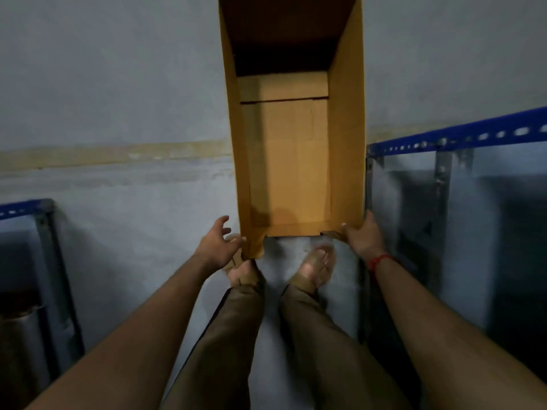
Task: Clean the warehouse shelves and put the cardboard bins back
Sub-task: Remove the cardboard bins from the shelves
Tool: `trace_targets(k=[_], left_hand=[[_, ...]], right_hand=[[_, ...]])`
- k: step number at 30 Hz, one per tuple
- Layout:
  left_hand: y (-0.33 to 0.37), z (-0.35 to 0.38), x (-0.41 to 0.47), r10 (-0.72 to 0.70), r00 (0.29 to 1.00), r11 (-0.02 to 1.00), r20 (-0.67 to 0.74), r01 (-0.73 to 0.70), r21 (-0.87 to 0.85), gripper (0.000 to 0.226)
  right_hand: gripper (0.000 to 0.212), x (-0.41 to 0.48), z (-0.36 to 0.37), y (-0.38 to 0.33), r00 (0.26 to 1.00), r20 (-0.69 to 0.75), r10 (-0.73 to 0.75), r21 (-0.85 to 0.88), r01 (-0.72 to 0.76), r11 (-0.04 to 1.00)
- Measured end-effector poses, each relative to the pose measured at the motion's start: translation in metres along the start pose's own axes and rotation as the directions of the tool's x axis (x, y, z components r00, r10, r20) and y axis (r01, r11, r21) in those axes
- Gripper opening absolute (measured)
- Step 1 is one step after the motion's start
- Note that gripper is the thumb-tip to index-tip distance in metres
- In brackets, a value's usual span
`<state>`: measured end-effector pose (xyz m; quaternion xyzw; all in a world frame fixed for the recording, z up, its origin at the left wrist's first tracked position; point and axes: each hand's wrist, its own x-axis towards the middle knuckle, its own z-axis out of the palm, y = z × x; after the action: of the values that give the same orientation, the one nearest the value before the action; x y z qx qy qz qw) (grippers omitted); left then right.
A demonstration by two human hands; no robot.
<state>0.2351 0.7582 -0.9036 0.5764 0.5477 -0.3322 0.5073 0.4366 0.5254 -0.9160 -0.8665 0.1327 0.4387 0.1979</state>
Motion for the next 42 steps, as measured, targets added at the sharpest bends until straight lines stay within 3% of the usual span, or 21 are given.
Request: trace_targets(k=[3,7,13,18,26,31,38,42], left_hand=[[-0.001,0.02,0.034,0.016,1.0,0.996,-0.007,-0.017,-0.083,0.073],[0.004,0.037,0.065,0.075,0.992,0.995,-0.101,-0.081,-0.056,0.06],[0.007,0.009,0.036,0.152,0.967,0.987,-0.206,-0.136,0.09,0.056],[0.013,-0.053,-0.028,0.19,0.942,0.975,-0.277,-0.149,0.165,0.05],[0.034,-0.128,-0.163,0.247,0.873,0.965,-0.42,-0.184,0.186,0.052],[0.043,-0.154,-0.247,0.325,0.808,0.946,-0.492,-0.278,0.169,0.052],[0.049,-0.196,-0.347,0.459,0.713,0.889,-0.53,-0.368,0.274,0.046],[0.046,-0.209,-0.408,0.53,0.633,0.848,-0.565,-0.422,0.322,0.041]], right_hand=[[0.054,0.032,0.014,0.012,1.0,-0.019,0.015,-0.022,-0.015,1.0],[0.039,0.061,0.016,0.023,0.999,-0.01,0.045,-0.032,-0.045,0.998],[0.024,0.025,0.004,0.019,0.986,-0.025,-0.162,-0.198,0.154,0.968],[0.02,-0.056,-0.002,-0.007,0.944,-0.064,-0.323,-0.208,0.304,0.93],[0.017,-0.182,-0.036,-0.064,0.922,-0.057,-0.382,-0.076,0.377,0.923],[0.016,-0.257,-0.071,-0.086,0.893,-0.079,-0.442,-0.035,0.441,0.897],[0.009,-0.349,-0.129,-0.135,0.842,-0.103,-0.529,-0.118,0.518,0.847],[0.018,-0.405,-0.163,-0.15,0.815,-0.145,-0.562,-0.125,0.548,0.827]])
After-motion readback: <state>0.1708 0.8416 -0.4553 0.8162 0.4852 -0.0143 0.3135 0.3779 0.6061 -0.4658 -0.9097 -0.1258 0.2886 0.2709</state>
